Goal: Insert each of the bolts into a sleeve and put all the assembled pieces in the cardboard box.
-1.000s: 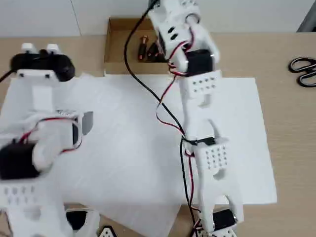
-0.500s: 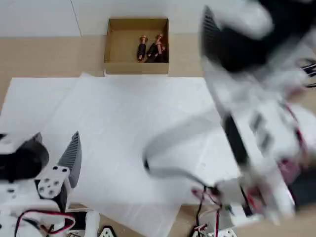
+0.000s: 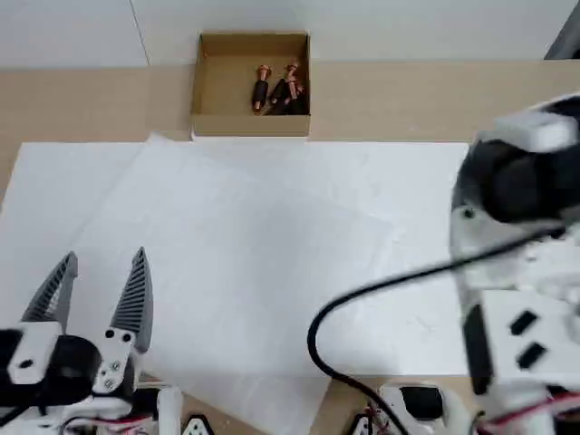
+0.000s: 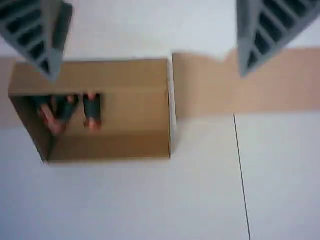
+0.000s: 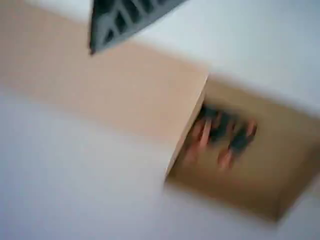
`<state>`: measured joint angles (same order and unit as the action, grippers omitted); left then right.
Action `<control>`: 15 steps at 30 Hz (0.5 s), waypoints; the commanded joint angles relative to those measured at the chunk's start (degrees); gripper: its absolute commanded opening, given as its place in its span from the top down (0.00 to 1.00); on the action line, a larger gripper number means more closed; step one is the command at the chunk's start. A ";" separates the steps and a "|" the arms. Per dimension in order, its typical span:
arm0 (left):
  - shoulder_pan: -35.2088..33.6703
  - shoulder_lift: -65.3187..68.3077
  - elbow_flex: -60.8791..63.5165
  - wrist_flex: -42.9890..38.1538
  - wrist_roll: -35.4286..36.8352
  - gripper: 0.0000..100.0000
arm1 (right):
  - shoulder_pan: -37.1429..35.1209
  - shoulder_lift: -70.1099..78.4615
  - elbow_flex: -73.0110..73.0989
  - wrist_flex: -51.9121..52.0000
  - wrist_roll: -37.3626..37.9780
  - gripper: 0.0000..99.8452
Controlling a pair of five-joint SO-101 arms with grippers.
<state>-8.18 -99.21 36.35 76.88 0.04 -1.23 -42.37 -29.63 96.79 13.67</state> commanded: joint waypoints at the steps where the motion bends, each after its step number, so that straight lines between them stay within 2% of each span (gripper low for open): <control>1: -0.26 -5.80 12.35 -9.67 -0.18 0.78 | 0.84 -11.21 29.19 -3.38 0.09 0.83; 5: -0.26 -4.40 22.73 -15.74 -0.18 0.78 | 1.01 -23.69 54.15 -11.91 0.44 0.83; 9: -0.26 -4.40 32.04 -20.84 -0.18 0.78 | 1.01 -36.62 76.22 -26.95 0.44 0.83; 12: -0.35 -4.40 37.14 -21.89 -0.18 0.78 | 1.10 -45.58 90.46 -35.91 0.53 0.83; 15: -0.35 -4.40 41.80 -21.71 -0.18 0.78 | 1.19 -53.14 101.80 -39.69 0.53 0.83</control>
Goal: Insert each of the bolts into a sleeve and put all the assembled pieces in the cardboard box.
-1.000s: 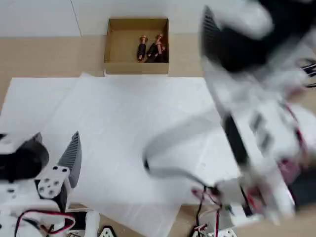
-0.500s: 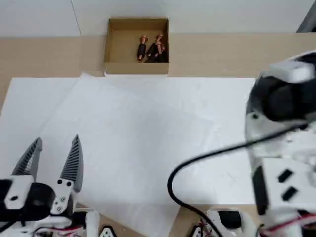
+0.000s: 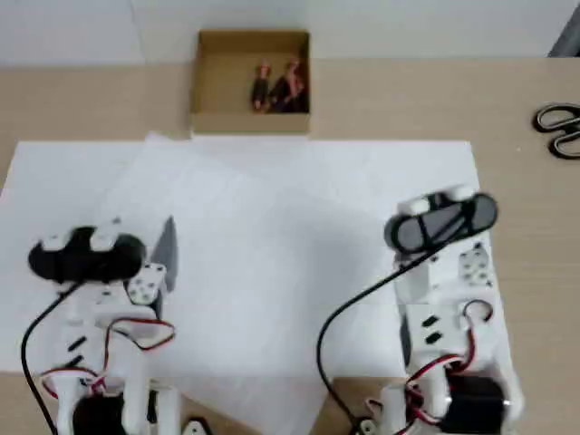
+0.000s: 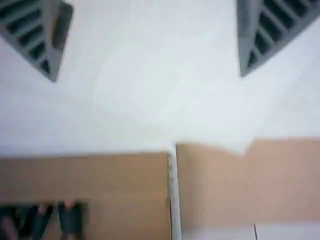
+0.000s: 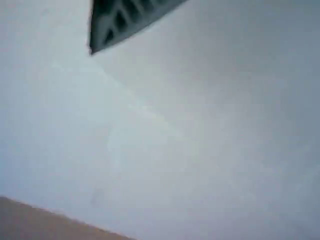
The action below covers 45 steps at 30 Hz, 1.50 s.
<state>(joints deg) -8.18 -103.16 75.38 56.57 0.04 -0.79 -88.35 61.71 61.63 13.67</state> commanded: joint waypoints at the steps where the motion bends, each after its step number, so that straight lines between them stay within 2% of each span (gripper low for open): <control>1: -0.35 -0.44 4.53 -1.41 -0.18 0.78 | 1.01 -9.63 13.54 -4.62 0.53 0.83; 4: -0.35 -0.44 9.36 -1.41 -0.09 0.78 | 2.86 -15.52 22.51 -4.62 0.35 0.83; 10: -0.26 -0.44 13.23 -1.32 0.09 0.78 | 7.43 -15.60 31.38 -5.05 0.35 0.83; 17: 0.09 -0.44 19.47 -1.41 0.26 0.78 | 7.52 -15.60 34.02 -5.05 0.18 0.83; 45: -0.18 -0.44 19.56 -1.58 0.00 0.78 | 7.52 -15.60 34.20 -5.05 0.44 0.83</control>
